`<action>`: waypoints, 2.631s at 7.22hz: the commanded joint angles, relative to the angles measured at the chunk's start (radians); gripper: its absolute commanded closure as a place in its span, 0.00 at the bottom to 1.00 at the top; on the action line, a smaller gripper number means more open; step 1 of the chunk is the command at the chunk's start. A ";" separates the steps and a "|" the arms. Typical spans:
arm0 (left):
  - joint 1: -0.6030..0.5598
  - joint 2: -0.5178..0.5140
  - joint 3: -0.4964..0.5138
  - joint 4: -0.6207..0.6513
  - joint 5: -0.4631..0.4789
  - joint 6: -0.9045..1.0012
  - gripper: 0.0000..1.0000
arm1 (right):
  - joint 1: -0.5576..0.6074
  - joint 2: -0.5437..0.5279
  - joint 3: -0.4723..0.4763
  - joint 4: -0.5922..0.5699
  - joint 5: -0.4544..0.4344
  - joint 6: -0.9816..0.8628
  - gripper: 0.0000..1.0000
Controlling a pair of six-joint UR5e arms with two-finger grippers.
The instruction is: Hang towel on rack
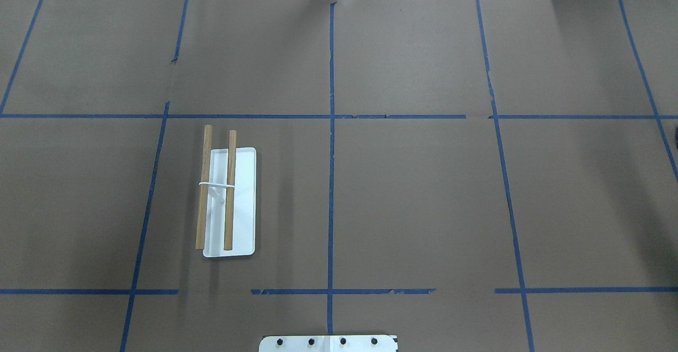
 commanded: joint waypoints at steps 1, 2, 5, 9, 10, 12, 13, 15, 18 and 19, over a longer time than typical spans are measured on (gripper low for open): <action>0.000 -0.001 -0.026 -0.001 0.001 -0.004 0.00 | 0.001 0.000 0.001 0.000 0.000 0.001 0.00; 0.000 0.004 -0.030 -0.001 0.000 -0.004 0.00 | -0.001 0.002 0.005 0.002 0.008 0.001 0.00; 0.000 0.013 -0.026 -0.004 -0.002 -0.004 0.00 | -0.002 0.017 0.009 -0.004 0.043 0.002 0.00; 0.000 0.013 -0.029 -0.006 -0.002 -0.003 0.00 | -0.002 0.017 0.007 -0.001 0.045 0.004 0.00; 0.000 0.015 -0.027 -0.013 -0.003 0.005 0.00 | -0.001 0.006 -0.007 -0.003 0.083 -0.001 0.00; 0.000 0.004 -0.015 -0.015 -0.038 0.000 0.00 | -0.001 0.000 -0.018 0.005 0.079 -0.014 0.00; 0.000 0.003 -0.005 -0.016 -0.045 -0.001 0.00 | -0.002 0.008 -0.030 0.005 -0.014 -0.008 0.00; 0.000 -0.002 0.006 -0.016 -0.045 0.000 0.00 | -0.010 0.020 -0.071 0.003 -0.076 -0.007 0.00; 0.000 -0.001 -0.007 -0.018 -0.054 0.000 0.00 | -0.048 0.123 -0.459 0.389 -0.116 0.036 0.00; -0.002 -0.001 -0.011 -0.018 -0.062 0.000 0.00 | -0.083 0.138 -0.503 0.479 -0.121 0.167 0.00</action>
